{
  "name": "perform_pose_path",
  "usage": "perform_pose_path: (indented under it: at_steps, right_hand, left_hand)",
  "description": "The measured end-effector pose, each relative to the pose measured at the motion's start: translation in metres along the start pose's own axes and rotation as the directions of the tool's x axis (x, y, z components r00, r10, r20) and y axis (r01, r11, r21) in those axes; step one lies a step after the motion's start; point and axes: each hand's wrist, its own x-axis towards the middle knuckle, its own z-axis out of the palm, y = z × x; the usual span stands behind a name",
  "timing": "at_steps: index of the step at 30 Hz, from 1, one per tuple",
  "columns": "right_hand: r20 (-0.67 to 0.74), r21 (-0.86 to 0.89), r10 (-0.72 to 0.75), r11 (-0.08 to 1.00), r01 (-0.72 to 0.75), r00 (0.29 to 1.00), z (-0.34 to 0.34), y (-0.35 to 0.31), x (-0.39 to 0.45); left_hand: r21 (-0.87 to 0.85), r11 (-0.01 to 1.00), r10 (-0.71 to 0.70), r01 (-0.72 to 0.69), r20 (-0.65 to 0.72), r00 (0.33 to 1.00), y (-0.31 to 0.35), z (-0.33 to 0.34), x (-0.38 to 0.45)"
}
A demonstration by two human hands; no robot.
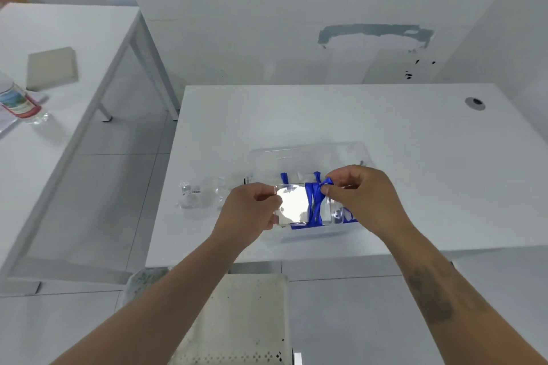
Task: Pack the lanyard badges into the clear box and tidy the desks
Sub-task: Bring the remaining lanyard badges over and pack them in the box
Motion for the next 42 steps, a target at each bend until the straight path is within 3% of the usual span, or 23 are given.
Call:
perform_pose_path:
  at_steps: [3, 5, 7, 10, 13, 17, 20, 24, 27, 34, 42]
  right_hand:
    - [0.058, -0.099, 0.014, 0.995, -0.008, 0.998, -0.003, 0.011, 0.027]
    - [0.106, -0.143, 0.037, 0.990, -0.022, 0.994, 0.000, 0.019, 0.046]
    - [0.166, -0.189, 0.066, 0.981, -0.034, 0.984, 0.007, 0.026, 0.060]
    - [0.243, -0.294, 0.094, 0.956, -0.020, 0.965, 0.020, 0.039, 0.076]
    - [0.300, -0.376, 0.128, 0.926, -0.006, 0.945, 0.035, 0.050, 0.082]
    - [0.368, -0.560, 0.158, 0.825, 0.083, 0.916, 0.044, 0.050, 0.082]
    - [0.321, -0.598, 0.120, 0.795, 0.103, 0.940, 0.033, 0.043, 0.078]
    - [0.198, -0.482, -0.009, 0.870, 0.105, 0.980, 0.014, 0.034, 0.062]
    - [0.107, -0.365, -0.115, 0.919, 0.147, 0.988, 0.011, 0.022, 0.035]
    - [0.013, -0.136, -0.254, 0.958, 0.254, 0.967, 0.063, -0.017, -0.048]
    - [0.029, -0.176, -0.246, 0.953, 0.247, 0.969, 0.197, -0.056, -0.132]
  left_hand:
    - [0.269, 0.962, 0.053, -0.039, -0.045, 0.998, 0.002, 0.019, 0.021]
    - [0.481, 0.874, 0.104, -0.064, -0.057, 0.993, 0.004, 0.028, 0.035]
    - [0.659, 0.750, 0.131, -0.068, -0.048, 0.990, 0.006, 0.034, 0.047]
    - [0.875, 0.481, 0.106, -0.051, 0.000, 0.994, 0.011, 0.043, 0.060]
    - [0.972, 0.223, 0.023, -0.068, 0.064, 0.998, 0.015, 0.050, 0.068]
    - [0.989, 0.087, -0.033, -0.115, 0.119, 0.992, 0.023, 0.057, 0.069]
    - [0.978, 0.168, 0.056, -0.120, 0.112, 0.992, 0.024, 0.054, 0.068]
    - [0.861, 0.484, 0.242, -0.158, 0.041, 0.969, 0.022, 0.034, 0.048]
    - [0.750, 0.626, 0.355, -0.214, -0.030, 0.934, 0.012, 0.012, 0.023]
    - [0.595, 0.760, 0.391, -0.261, -0.098, 0.915, -0.046, -0.066, -0.029]
    - [0.541, 0.807, 0.347, -0.237, -0.110, 0.931, -0.130, -0.198, -0.079]
